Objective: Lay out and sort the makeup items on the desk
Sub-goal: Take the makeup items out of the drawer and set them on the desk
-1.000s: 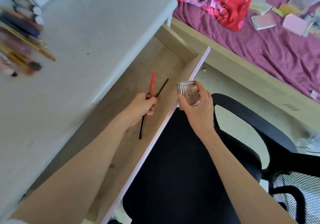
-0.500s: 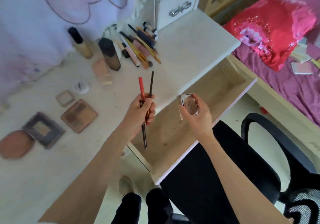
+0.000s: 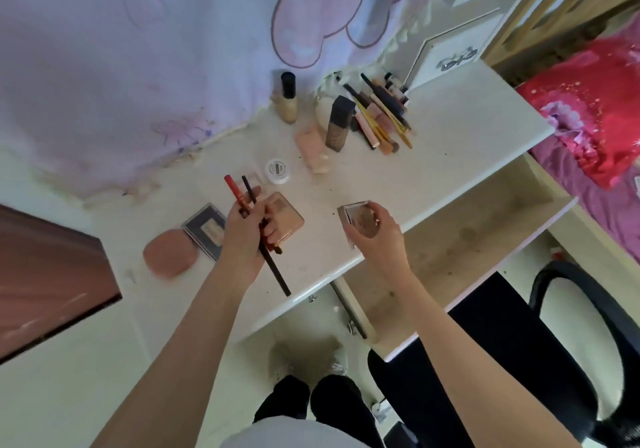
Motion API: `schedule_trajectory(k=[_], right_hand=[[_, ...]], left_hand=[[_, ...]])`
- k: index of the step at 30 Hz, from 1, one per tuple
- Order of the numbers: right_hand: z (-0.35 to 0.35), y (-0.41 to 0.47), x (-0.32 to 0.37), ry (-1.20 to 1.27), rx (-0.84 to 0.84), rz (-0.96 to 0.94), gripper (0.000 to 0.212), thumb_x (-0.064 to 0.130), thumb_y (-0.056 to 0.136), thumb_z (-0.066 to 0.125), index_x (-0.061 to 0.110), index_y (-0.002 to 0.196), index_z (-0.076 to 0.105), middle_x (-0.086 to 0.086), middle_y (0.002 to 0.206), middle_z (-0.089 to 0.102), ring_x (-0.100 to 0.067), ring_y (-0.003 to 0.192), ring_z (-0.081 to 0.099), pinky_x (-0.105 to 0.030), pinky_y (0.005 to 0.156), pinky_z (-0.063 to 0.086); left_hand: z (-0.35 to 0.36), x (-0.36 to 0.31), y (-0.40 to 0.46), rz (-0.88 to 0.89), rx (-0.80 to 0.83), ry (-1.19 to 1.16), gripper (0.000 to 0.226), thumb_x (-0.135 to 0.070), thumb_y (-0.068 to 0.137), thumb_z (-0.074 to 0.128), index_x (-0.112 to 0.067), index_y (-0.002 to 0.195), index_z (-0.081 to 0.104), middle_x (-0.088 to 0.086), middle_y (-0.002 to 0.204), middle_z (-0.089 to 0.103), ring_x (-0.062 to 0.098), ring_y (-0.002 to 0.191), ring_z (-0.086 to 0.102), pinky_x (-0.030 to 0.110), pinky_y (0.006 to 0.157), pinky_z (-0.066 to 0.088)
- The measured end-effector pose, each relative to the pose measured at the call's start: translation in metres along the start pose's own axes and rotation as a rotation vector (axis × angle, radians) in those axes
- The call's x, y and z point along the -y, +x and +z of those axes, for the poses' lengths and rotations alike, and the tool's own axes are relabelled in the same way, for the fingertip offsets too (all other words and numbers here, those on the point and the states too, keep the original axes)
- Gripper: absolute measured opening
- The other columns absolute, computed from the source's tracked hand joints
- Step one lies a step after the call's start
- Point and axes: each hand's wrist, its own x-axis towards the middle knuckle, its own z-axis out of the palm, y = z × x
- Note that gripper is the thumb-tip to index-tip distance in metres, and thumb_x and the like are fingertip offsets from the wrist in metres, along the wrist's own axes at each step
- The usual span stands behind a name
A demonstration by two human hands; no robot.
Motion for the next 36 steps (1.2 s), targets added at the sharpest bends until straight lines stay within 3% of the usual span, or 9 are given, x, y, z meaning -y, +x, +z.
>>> schedule_trajectory(k=[6, 13, 21, 23, 26, 28, 32, 33, 36], right_hand=[[0.025, 0.013, 0.005, -0.291, 0.067, -0.044, 0.066, 0.034, 0.081, 0.068, 0.015, 0.137, 0.04, -0.007, 0.132, 0.048, -0.026, 0.12, 0.04, -0.04, 0.101, 0.036], [0.046, 0.033, 0.003, -0.561, 0.076, -0.165, 0.069, 0.042, 0.079, 0.067, 0.014, 0.135, 0.039, -0.008, 0.132, 0.044, -0.029, 0.119, 0.04, -0.041, 0.097, 0.034], [0.047, 0.041, 0.008, -0.609, 0.154, -0.255, 0.071, 0.051, 0.082, 0.062, 0.013, 0.138, 0.038, -0.009, 0.133, 0.043, -0.029, 0.118, 0.04, -0.038, 0.098, 0.033], [0.046, 0.042, 0.013, -0.614, 0.135, -0.267, 0.063, 0.052, 0.085, 0.057, 0.016, 0.135, 0.044, -0.007, 0.134, 0.045, -0.028, 0.121, 0.04, -0.04, 0.099, 0.032], [0.041, 0.038, 0.032, -0.432, 0.103, -0.257, 0.04, 0.036, 0.092, 0.052, 0.014, 0.125, 0.055, -0.005, 0.129, 0.051, -0.024, 0.12, 0.043, -0.035, 0.099, 0.033], [0.035, 0.031, 0.053, -0.216, 0.247, -0.192, 0.027, 0.027, 0.095, 0.049, 0.011, 0.112, 0.063, -0.004, 0.114, 0.062, -0.018, 0.104, 0.054, -0.025, 0.088, 0.039], [0.035, 0.014, 0.083, 0.188, 0.975, 0.236, 0.024, 0.029, 0.097, 0.047, 0.011, 0.106, 0.059, -0.005, 0.093, 0.067, -0.015, 0.074, 0.061, -0.024, 0.066, 0.051], [0.035, 0.012, 0.086, 0.286, 1.087, 0.327, 0.022, 0.026, 0.097, 0.047, 0.009, 0.105, 0.057, -0.007, 0.087, 0.066, -0.015, 0.067, 0.06, -0.022, 0.062, 0.05], [0.036, 0.013, 0.09, 0.475, 1.102, 0.41, 0.019, 0.015, 0.098, 0.045, 0.002, 0.101, 0.058, -0.004, 0.069, 0.059, -0.009, 0.051, 0.047, -0.015, 0.05, 0.041]], left_hand=[[-0.029, -0.017, 0.003, 0.006, -0.121, 0.013, 0.025, -0.025, 0.101, 0.034, -0.015, 0.081, 0.044, -0.004, 0.053, 0.033, 0.005, 0.034, 0.025, 0.015, 0.031, 0.022], [-0.037, -0.017, 0.008, -0.003, -0.264, -0.044, 0.035, -0.036, 0.099, 0.037, -0.015, 0.071, 0.04, -0.006, 0.047, 0.03, 0.004, 0.032, 0.023, 0.014, 0.03, 0.021], [-0.032, -0.019, 0.015, -0.001, -0.285, -0.067, 0.027, -0.029, 0.101, 0.037, -0.013, 0.081, 0.044, -0.003, 0.054, 0.028, 0.006, 0.035, 0.023, 0.016, 0.031, 0.023], [-0.028, -0.02, 0.018, -0.008, -0.288, -0.096, 0.029, -0.03, 0.101, 0.036, -0.013, 0.078, 0.041, -0.003, 0.053, 0.027, 0.007, 0.036, 0.024, 0.017, 0.033, 0.024], [-0.017, -0.025, 0.02, -0.012, -0.293, -0.169, 0.029, -0.026, 0.101, 0.036, -0.013, 0.075, 0.038, -0.004, 0.049, 0.028, 0.008, 0.038, 0.026, 0.018, 0.037, 0.028], [-0.008, -0.031, 0.022, 0.004, -0.282, -0.205, 0.028, -0.025, 0.101, 0.036, -0.013, 0.076, 0.039, -0.004, 0.05, 0.031, 0.01, 0.042, 0.03, 0.021, 0.043, 0.032], [0.008, -0.044, 0.025, 0.106, -0.271, -0.224, 0.026, -0.022, 0.102, 0.033, -0.012, 0.078, 0.039, 0.001, 0.057, 0.038, 0.013, 0.048, 0.039, 0.026, 0.056, 0.044], [0.011, -0.045, 0.026, 0.133, -0.269, -0.209, 0.027, -0.021, 0.102, 0.032, -0.011, 0.078, 0.039, 0.001, 0.056, 0.039, 0.013, 0.048, 0.041, 0.027, 0.058, 0.046], [0.015, -0.045, 0.026, 0.185, -0.262, -0.104, 0.028, -0.02, 0.102, 0.032, -0.012, 0.077, 0.04, 0.001, 0.053, 0.046, 0.013, 0.049, 0.048, 0.028, 0.063, 0.047]])
